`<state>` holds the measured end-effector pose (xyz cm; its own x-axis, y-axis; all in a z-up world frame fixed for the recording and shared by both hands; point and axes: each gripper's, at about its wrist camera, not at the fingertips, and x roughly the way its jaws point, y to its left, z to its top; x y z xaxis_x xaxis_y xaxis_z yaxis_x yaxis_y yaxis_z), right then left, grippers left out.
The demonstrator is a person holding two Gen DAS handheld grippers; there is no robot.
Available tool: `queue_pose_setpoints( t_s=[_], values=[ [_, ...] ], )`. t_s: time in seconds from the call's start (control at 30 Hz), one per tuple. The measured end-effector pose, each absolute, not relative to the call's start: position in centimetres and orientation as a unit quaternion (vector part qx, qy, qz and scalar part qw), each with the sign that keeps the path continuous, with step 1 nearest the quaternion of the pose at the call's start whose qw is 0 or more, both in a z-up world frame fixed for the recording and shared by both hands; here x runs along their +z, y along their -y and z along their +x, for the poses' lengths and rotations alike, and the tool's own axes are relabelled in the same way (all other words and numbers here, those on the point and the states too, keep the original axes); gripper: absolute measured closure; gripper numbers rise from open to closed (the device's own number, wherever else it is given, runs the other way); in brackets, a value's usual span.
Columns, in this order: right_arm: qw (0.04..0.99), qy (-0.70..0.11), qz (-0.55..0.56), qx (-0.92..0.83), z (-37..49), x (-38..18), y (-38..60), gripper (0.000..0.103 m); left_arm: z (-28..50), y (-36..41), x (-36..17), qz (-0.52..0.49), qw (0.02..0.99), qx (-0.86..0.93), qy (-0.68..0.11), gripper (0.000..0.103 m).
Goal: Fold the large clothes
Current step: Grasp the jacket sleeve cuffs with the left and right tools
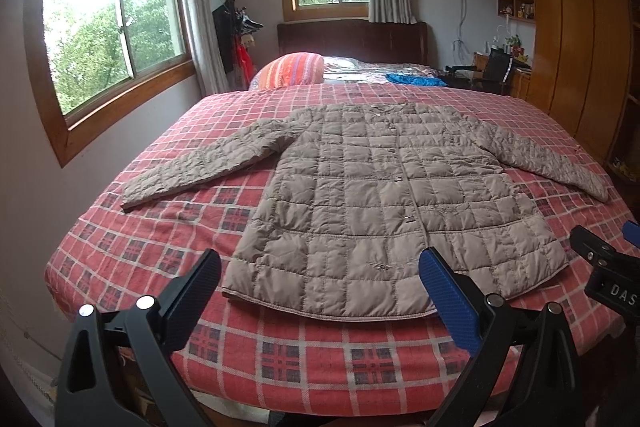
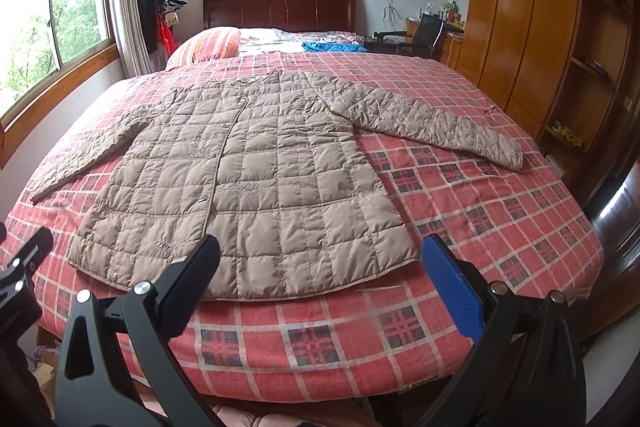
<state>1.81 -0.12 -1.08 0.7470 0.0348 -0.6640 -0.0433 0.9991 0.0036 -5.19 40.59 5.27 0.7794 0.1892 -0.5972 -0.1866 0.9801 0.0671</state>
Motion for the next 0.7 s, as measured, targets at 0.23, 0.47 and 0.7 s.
queue_pose_setpoints(
  t_s=[0.23, 0.47, 0.7],
  values=[
    [0.932, -0.36, 0.053, 0.011, 7.0, -1.9, 6.7, 0.003, -0.2, -39.2, 3.9, -0.006, 0.934, 0.025, -0.356, 0.004],
    [0.923, -0.371, 0.089, -0.052, 16.9, -2.1, 18.1, 0.003, 13.2, -34.8, 4.9, 0.04, 0.934, -0.007, -0.356, 0.004],
    [0.876, -0.437, 0.162, -0.12, 27.9, -6.0, 31.6, 0.003, 29.3, -26.8, 3.6, 0.014, 0.901, -0.093, -0.423, 0.005]
  ],
)
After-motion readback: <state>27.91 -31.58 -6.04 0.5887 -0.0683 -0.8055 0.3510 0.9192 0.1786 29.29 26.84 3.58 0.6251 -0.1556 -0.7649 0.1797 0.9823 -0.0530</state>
